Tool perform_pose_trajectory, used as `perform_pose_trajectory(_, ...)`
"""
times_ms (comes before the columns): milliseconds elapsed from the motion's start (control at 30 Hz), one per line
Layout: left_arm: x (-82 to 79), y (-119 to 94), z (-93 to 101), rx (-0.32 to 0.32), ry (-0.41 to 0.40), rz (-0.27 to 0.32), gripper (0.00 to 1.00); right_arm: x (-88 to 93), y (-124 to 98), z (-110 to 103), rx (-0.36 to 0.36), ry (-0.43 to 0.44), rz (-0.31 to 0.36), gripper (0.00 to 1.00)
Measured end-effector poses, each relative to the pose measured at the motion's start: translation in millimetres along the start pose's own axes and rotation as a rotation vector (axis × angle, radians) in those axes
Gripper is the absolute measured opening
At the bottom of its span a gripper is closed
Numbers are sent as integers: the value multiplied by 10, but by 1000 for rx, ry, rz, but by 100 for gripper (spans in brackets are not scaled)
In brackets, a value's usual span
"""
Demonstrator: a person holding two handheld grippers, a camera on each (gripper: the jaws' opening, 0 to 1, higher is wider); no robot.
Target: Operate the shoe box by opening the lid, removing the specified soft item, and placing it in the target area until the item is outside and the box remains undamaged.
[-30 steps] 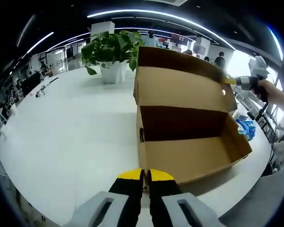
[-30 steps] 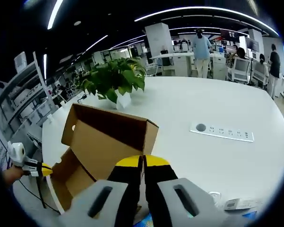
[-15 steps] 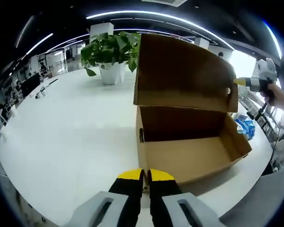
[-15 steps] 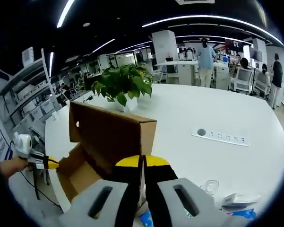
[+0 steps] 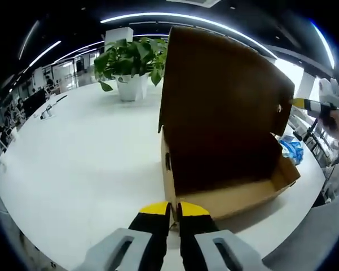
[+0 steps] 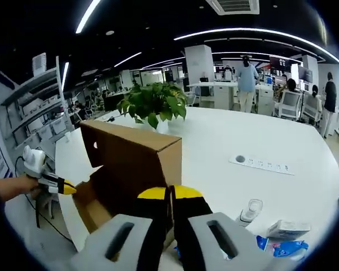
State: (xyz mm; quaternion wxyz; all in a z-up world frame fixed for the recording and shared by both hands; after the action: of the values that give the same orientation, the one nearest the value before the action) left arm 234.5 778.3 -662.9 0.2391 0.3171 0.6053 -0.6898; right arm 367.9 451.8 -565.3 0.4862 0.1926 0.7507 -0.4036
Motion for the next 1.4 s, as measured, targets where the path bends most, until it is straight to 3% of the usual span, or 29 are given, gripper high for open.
perform_pose_trajectory(500, -16, -13, -3, 28, 12, 17, 9, 200, -160, -140, 14, -27, 33, 2)
perform_pose_trajectory(900, -385, -265, -93, 8, 61, 147, 23, 331, -258, -229, 8, -108, 57, 3)
perform_pose_trajectory(1100, -593, -414, -113, 11, 132, 206, 27, 416, -313, -275, -7, -132, 58, 5)
perform_pose_trajectory(1200, -638, -451, -75, 32, 159, 232, 29, 470, -336, -314, -23, -145, 56, 6)
perform_pose_trajectory(1400, -624, -479, 33, 56, 233, 230, 32, 610, -375, -401, -49, -202, 44, 11)
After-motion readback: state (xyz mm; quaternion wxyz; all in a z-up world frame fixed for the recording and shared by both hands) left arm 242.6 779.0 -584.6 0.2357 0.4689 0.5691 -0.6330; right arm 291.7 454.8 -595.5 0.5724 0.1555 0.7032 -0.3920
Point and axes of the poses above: the point that each gripper's makers call its tool centre point, and the gripper's own axes: y roughly forward along the fingers, z roughly to its right, x roughly out of its underside, the point moved 6 cm from there along -y, roughly backward along the fingers, and after that the axes turned 4 degrees about y, right-handed, at the moved point
